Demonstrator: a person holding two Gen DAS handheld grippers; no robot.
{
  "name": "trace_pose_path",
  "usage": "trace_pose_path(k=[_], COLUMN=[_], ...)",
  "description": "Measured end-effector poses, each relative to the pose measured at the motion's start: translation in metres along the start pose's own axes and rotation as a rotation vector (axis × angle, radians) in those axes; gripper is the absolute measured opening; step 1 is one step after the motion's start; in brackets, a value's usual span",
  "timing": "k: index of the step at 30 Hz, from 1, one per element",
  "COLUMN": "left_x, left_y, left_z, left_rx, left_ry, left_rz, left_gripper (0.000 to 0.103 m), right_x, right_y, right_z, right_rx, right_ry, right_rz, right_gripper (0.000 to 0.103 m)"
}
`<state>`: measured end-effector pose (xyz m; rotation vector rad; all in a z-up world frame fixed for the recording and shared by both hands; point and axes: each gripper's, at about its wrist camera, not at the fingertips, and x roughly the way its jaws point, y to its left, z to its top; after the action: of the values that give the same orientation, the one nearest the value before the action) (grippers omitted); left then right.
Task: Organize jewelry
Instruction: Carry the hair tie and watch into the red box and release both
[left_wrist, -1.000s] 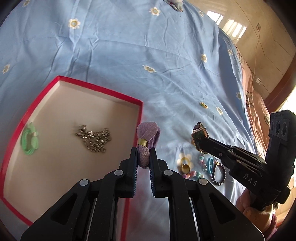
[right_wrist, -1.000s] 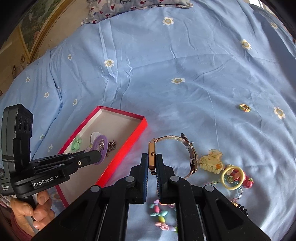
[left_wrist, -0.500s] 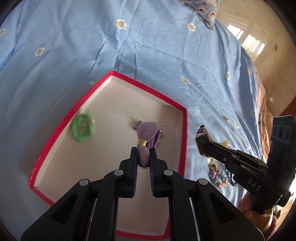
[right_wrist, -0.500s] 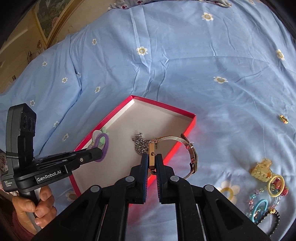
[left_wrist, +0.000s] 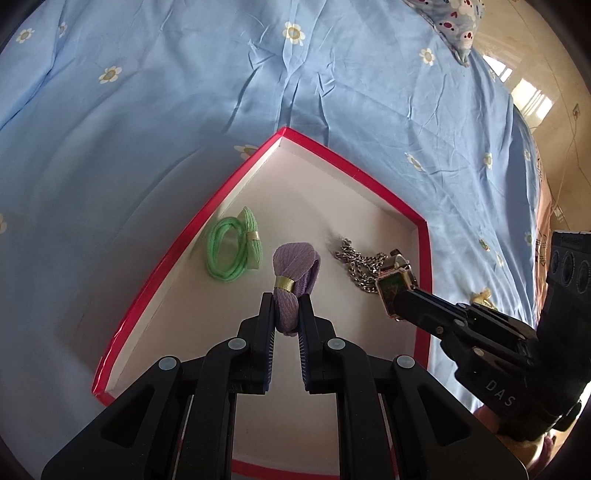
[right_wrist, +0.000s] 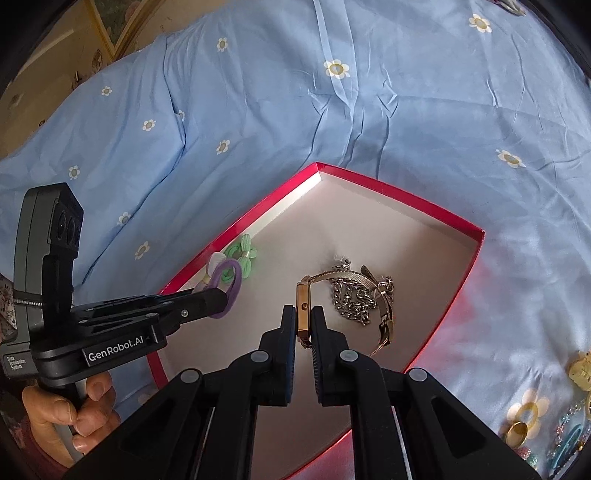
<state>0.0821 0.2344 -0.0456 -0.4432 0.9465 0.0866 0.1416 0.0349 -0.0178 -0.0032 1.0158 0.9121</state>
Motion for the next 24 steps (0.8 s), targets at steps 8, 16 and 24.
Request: trace_pose_path(k=[8, 16, 24], left_x=[0.026, 0.03, 0.024], left_y=[0.003, 0.003, 0.001], left_z=[0.009, 0.009, 0.007], left_rx=[0.009, 0.016, 0.029], left_ry=[0.056, 0.062, 0.055], left_rz=[0.034, 0.035, 0.057], left_gripper=[0.011, 0.014, 0.033], right_x=[0.024, 0.034, 0.031], right_y=[-0.01, -0.013, -0.02], right_z=[-0.001, -0.003, -0.004], right_rx=[0.013, 0.025, 0.068], right_ry=[0.051, 0.077, 0.061], right_rz=[-0.017, 0.009, 0.018], right_gripper=[0.008, 0.014, 0.025])
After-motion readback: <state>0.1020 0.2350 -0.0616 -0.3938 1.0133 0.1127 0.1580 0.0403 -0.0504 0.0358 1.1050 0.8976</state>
